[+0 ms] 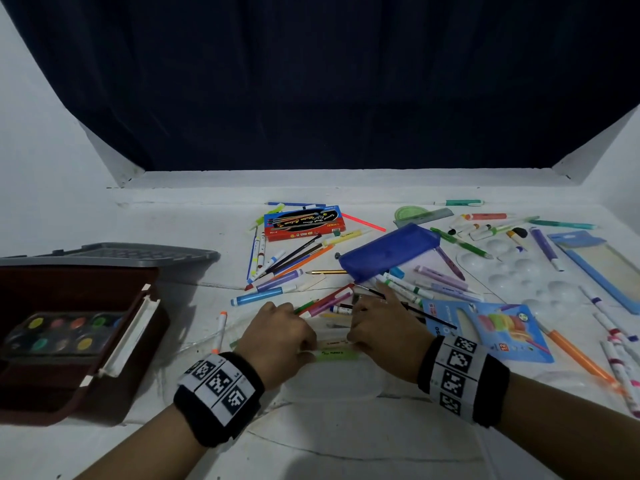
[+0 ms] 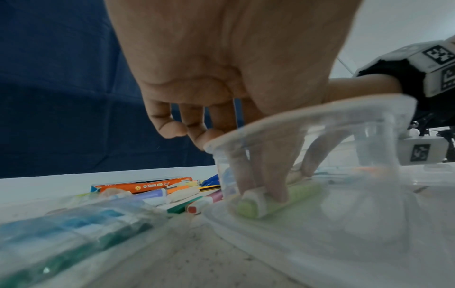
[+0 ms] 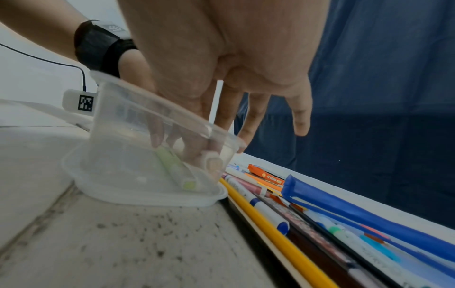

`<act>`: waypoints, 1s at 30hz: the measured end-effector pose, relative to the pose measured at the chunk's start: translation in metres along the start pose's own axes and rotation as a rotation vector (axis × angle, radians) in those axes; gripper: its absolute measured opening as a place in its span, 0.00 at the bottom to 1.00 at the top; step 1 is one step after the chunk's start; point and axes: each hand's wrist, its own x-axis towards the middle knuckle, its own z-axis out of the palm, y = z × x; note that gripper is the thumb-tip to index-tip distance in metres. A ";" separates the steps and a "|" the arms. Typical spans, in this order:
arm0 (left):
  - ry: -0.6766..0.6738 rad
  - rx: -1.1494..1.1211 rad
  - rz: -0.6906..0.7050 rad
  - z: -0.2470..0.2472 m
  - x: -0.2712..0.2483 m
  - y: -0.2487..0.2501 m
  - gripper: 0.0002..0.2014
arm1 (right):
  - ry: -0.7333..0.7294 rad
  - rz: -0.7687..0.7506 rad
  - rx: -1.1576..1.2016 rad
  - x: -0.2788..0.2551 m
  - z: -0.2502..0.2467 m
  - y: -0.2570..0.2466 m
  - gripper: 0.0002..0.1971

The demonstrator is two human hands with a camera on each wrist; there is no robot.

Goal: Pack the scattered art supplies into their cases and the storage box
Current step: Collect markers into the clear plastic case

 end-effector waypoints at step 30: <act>-0.094 -0.355 0.083 -0.017 0.096 -0.037 0.08 | 0.069 0.565 0.277 -0.026 0.000 0.138 0.12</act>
